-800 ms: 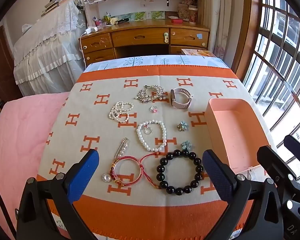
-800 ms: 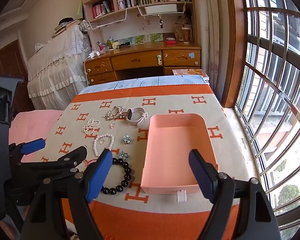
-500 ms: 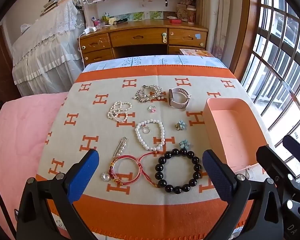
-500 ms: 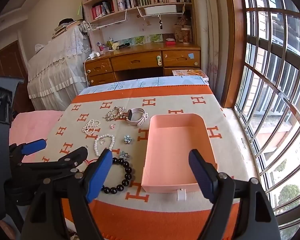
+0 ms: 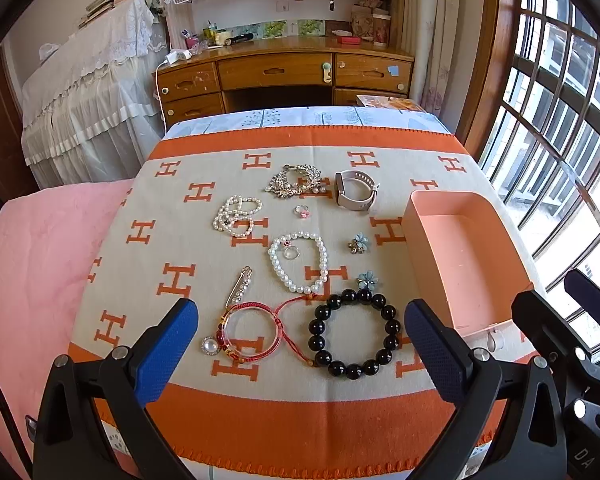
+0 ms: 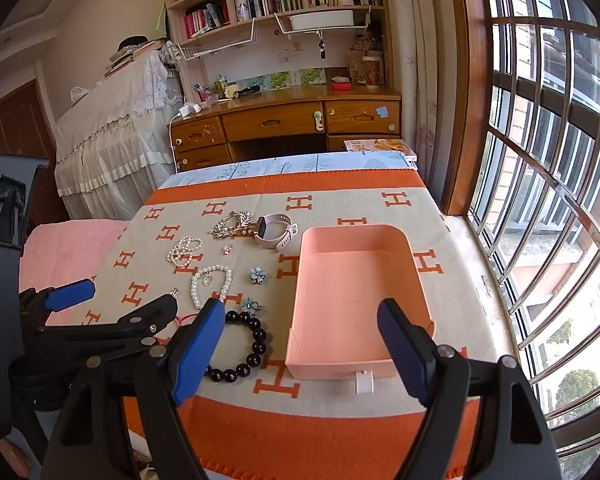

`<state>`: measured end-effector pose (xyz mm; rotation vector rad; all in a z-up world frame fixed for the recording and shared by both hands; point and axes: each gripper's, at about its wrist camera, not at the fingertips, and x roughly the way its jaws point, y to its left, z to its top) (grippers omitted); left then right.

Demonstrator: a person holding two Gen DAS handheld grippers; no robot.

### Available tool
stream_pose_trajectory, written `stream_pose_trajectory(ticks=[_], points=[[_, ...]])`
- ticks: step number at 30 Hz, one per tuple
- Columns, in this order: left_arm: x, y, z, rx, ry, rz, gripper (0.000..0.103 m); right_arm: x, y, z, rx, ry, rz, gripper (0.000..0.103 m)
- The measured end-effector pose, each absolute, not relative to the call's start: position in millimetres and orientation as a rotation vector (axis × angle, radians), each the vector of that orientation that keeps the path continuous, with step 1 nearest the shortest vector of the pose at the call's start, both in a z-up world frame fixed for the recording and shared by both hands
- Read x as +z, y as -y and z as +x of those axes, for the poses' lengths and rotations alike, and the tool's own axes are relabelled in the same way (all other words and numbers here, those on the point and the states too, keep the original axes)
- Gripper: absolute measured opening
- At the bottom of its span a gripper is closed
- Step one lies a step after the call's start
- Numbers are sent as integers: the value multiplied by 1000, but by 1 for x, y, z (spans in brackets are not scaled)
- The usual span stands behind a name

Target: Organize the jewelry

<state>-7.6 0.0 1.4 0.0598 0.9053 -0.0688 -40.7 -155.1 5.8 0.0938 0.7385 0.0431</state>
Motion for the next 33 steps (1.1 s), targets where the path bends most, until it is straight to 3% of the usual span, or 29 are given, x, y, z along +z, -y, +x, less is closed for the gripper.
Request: stream_pose_trajectory(ticks=[33], points=[[13,-16,-12,-103,-876,26,102,24,144,-51,13,-693,60,80]])
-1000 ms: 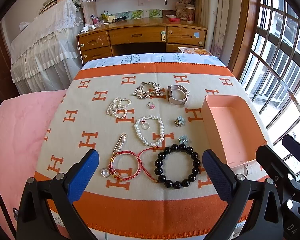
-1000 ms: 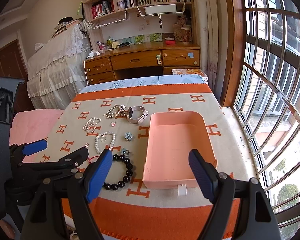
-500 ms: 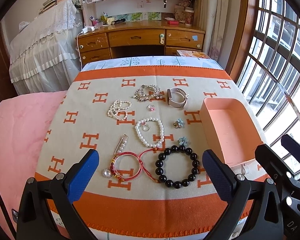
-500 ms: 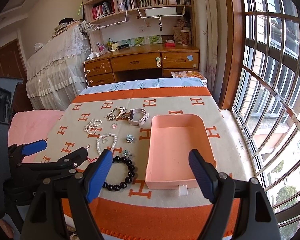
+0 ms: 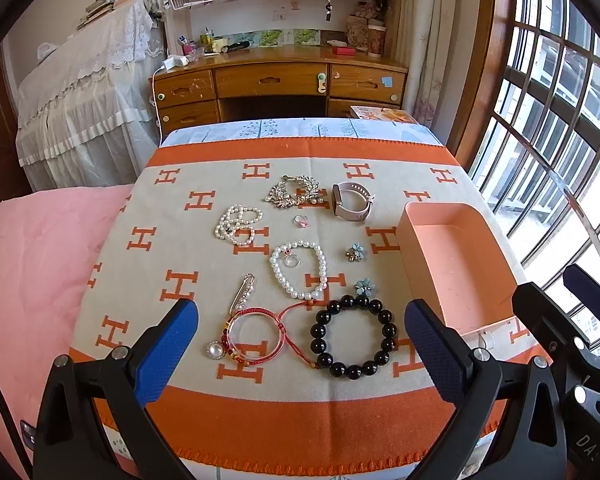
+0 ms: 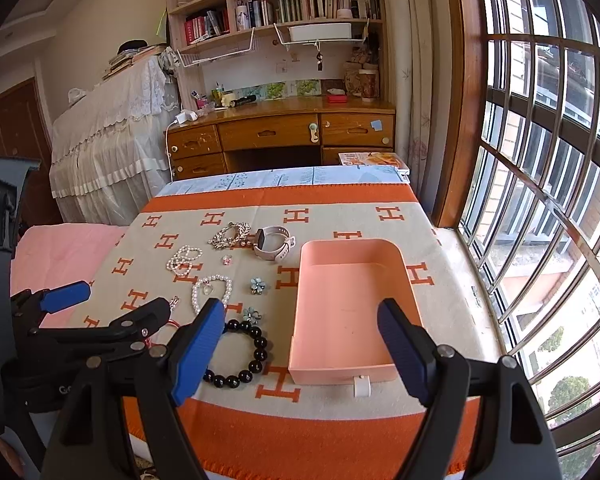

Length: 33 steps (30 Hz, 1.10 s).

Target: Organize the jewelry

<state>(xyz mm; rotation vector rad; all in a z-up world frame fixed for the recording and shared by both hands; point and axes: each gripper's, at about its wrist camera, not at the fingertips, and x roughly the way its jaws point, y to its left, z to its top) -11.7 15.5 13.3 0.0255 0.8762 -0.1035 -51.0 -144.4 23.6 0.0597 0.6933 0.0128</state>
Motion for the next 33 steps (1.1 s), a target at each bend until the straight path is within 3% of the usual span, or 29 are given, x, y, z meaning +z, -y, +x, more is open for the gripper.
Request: stream_pose_trajectory(ticks=[20,33], points=[[26,-45,28,-112,-833,24,102,21,138,-5,0,-708,-12,80],[-1,-80,135,-68,-959,99,102,23,138,102,115,-871,-54,79]])
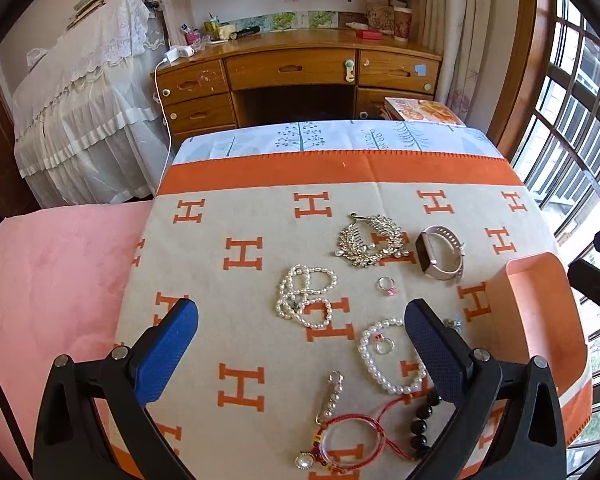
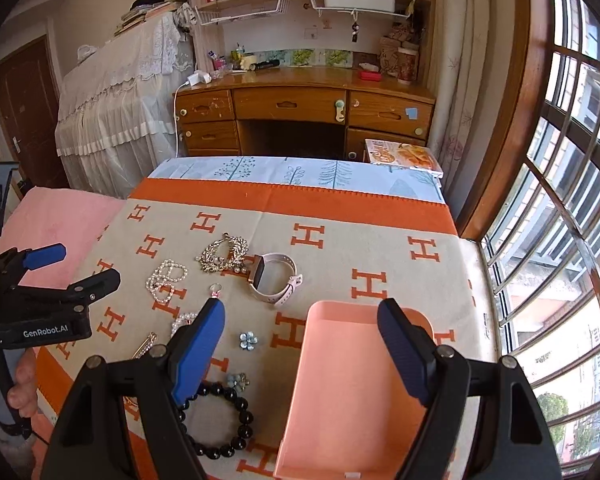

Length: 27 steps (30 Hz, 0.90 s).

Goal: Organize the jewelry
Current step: 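Grasp the pink-strapped smartwatch with the right tool and lift it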

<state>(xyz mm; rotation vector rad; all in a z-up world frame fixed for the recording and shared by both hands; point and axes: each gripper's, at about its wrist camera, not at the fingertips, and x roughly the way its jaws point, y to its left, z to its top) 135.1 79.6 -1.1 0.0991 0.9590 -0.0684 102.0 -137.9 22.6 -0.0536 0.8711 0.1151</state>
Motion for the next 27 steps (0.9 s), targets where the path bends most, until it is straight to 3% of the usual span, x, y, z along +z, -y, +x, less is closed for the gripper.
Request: stream_pose_trajectory(ticks=[5,9,16,17,18,20,23,27], points=[[-34,-73,177,-86,-1058,123,97,-12,136,163,141,-1032,-1,79],[-50,-77,200,-100,-1130,46,94,-45,138,201,127,-1144,60,60],[-57,-70,215,-114,-1130,7,93,-93,133,234,107,-1306,83,50],[-60,-69,215,-124,-1134,0,92,-99,130,235,112,-1325,80,44],[-63,-67,216,-129,-1141,-10,89,-104,129,236,118,-1336,81,31],[-69,-65,217,-146,-1151,-42,85,-105,126,236,109,-1319,58,16],[-78,-60,219,-163,-1168,-79,78,-100,130,232,125,-1296,89,9],[-84,-50,223,-188,-1168,-133,70,-72,153,215,121,-1177,192,9]])
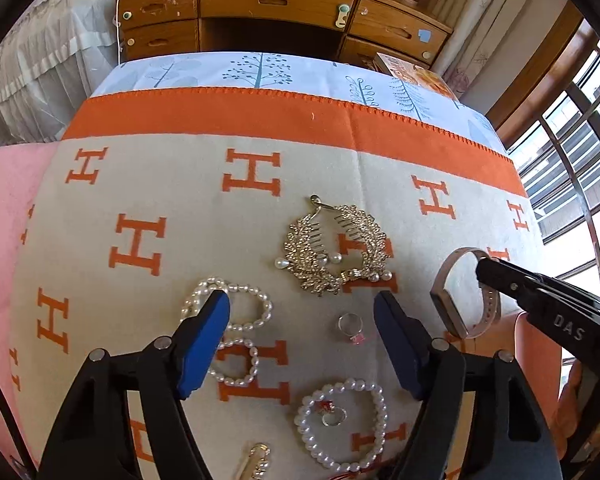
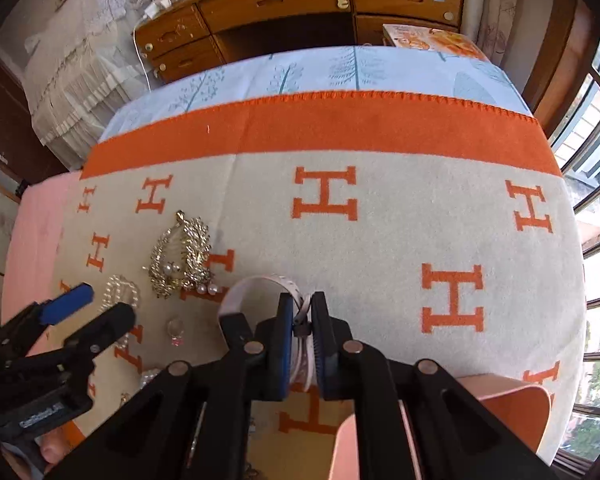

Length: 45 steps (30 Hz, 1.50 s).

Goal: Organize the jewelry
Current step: 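Grasp the pink-strapped smartwatch with the right tool and lift it, then lower the watch into the pink box with the right tool while the left tool grasps the gold leaf comb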

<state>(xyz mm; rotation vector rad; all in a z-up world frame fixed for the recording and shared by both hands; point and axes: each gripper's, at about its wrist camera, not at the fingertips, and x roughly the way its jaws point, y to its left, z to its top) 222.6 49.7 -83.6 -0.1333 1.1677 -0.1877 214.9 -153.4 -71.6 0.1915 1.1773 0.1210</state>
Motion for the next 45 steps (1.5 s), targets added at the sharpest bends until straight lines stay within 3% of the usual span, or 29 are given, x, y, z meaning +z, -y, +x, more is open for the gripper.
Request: stream_pose_trajectory(ticks=[14,35,37,39,45], points=[[-104,-2,231,-180,-1171,-166,53,-12,250,115,132,-881,455,9],[-110,36,262,-40,-1200,-5,42,-60,283,68,188,-947,503,9],[-110,39,263,-36,-1185,25,39,-66,286,65,189,-955,511,9],[-109,42,262,-33,-1188,46,25,-70,288,65,188,-965,516,10],[-103,50,254,1,-1185,99,25,-80,289,64,190,-995,538,16]])
